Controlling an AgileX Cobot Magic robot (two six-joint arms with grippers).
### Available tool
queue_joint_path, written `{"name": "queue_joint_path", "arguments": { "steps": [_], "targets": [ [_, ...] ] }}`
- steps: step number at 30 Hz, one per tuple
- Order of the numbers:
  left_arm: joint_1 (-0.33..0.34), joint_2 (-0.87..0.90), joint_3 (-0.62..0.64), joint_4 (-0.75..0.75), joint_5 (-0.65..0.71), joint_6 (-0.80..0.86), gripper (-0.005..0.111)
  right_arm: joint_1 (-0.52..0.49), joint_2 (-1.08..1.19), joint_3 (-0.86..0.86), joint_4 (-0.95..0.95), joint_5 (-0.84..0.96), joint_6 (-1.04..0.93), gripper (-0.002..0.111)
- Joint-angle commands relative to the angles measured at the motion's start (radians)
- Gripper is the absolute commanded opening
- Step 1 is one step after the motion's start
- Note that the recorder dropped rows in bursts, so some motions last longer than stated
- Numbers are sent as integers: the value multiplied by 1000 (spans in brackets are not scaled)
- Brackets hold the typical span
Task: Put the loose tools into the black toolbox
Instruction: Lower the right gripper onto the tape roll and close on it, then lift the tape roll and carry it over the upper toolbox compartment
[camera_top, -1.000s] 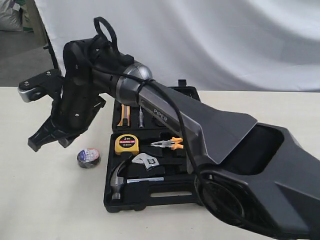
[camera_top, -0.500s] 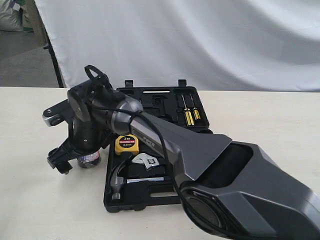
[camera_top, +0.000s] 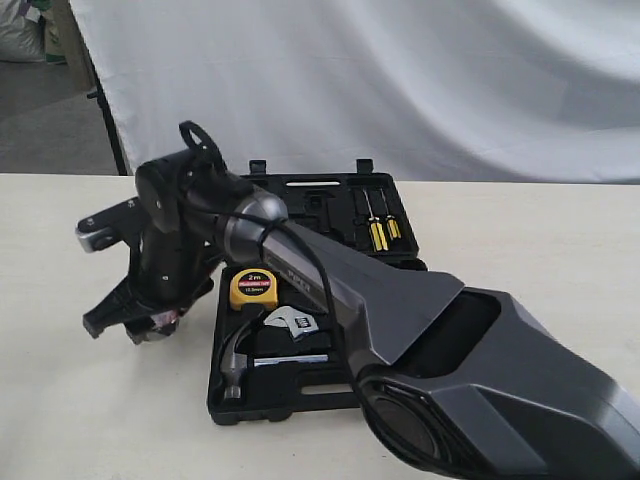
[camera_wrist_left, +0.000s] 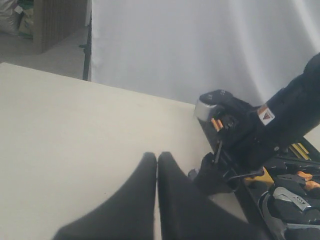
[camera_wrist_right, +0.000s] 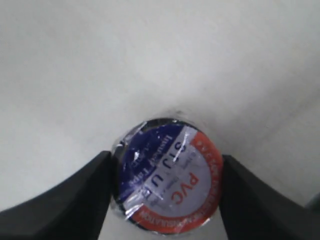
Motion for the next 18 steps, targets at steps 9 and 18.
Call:
{"name": "queue_joint_path", "arguments": {
  "steps": [9, 18],
  "targets": [
    [25, -3, -3, 4, -7, -5, 1, -84, -305, -47, -37, 16, 4, 2],
    [25, -3, -3, 4, -7, -5, 1, -208, -326, 276, -50, 16, 12, 2]
  ]
}}
